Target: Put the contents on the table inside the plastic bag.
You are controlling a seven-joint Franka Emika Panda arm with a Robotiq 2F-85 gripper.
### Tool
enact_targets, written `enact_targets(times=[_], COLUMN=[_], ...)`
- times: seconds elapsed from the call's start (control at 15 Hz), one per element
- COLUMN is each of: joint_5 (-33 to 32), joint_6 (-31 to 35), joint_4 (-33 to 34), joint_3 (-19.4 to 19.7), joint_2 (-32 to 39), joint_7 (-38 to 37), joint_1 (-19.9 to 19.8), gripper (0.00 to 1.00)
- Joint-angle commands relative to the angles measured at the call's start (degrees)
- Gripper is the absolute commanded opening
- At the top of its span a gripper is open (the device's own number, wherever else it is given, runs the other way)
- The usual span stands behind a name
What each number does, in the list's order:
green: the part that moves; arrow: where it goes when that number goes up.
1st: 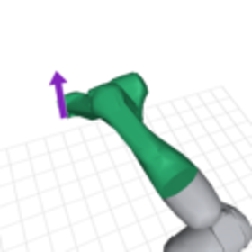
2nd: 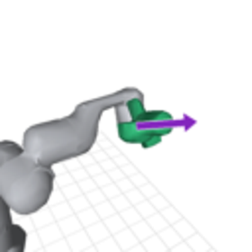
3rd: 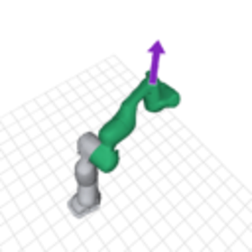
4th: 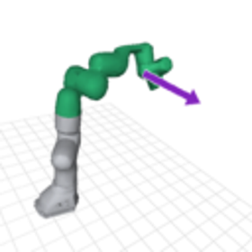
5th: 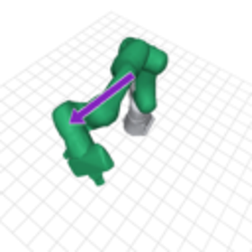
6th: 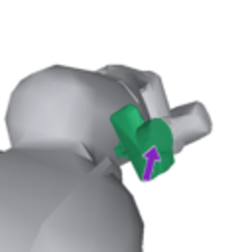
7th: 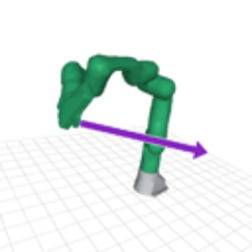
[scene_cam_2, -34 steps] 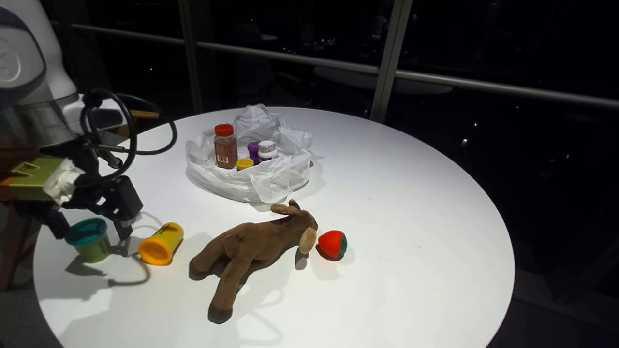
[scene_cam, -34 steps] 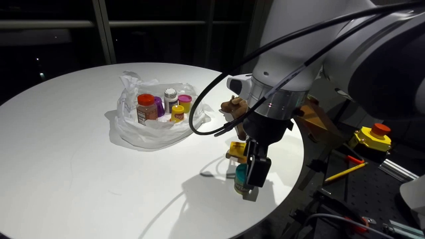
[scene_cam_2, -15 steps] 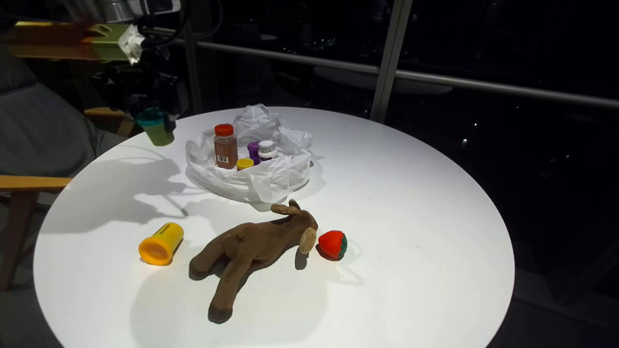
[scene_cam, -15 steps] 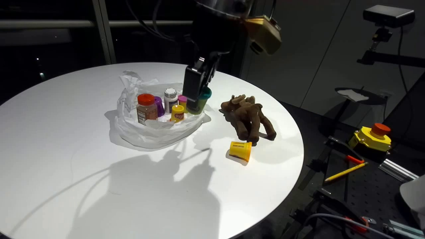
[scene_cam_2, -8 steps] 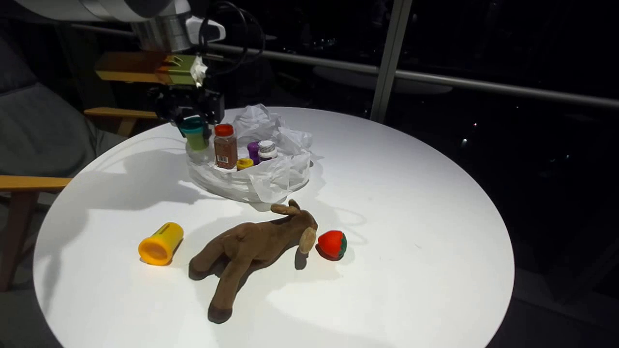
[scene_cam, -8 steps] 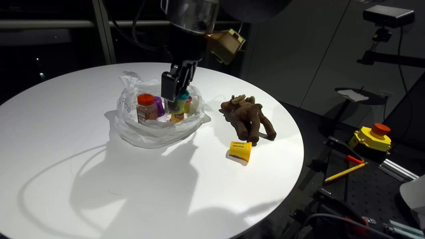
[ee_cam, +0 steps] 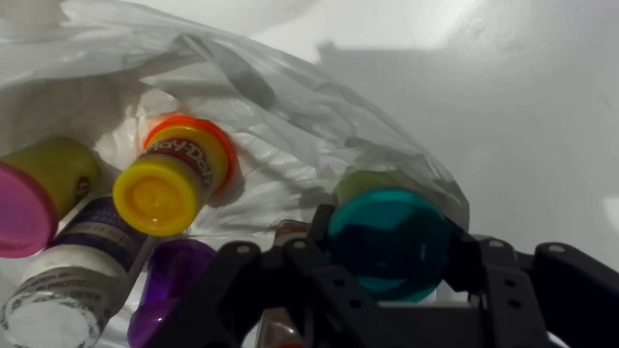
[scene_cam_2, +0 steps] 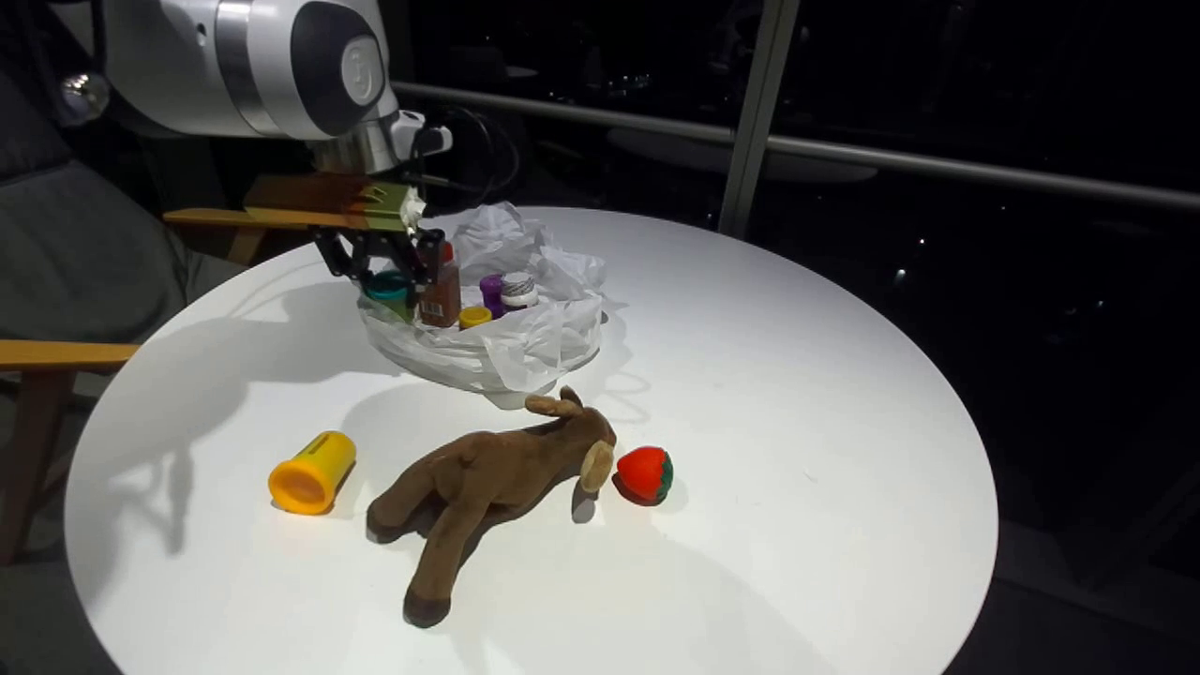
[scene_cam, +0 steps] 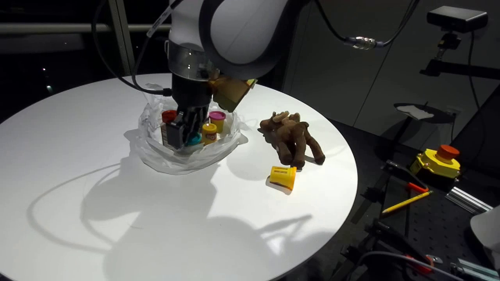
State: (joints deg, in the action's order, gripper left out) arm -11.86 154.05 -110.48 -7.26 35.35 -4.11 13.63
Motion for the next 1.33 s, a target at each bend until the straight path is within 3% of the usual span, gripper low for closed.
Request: enact_targets(times=[0.0, 0.33, 0.87, 0.93, 1.0, 1.07, 1.27], joint_5=[-0.2, -2.5, -4.0, -3.6, -3.6, -3.5, -3.5], joint_6=[-0.7, -1.1, -4.6, -5.3, -5.8, -6.3, -5.3], joint_4=[4.5, 6.6, 8.4, 8.5, 8.6, 8.6, 7.9], joint_3=[2.2, 5.7, 7.4, 7.0, 6.9, 6.8, 6.9], joint_2=[3.0, 4.1, 5.0, 5.0, 4.9, 4.5, 1.9], joint_7=[0.5, -0.9, -1.0, -0.8, -0.9, -0.8, -2.1], joint_1=[1.9, 4.6, 6.3, 6.0, 5.9, 5.9, 6.2], gripper=[0.19, 0.19, 0.19, 0.4, 0.68, 0.69, 0.91])
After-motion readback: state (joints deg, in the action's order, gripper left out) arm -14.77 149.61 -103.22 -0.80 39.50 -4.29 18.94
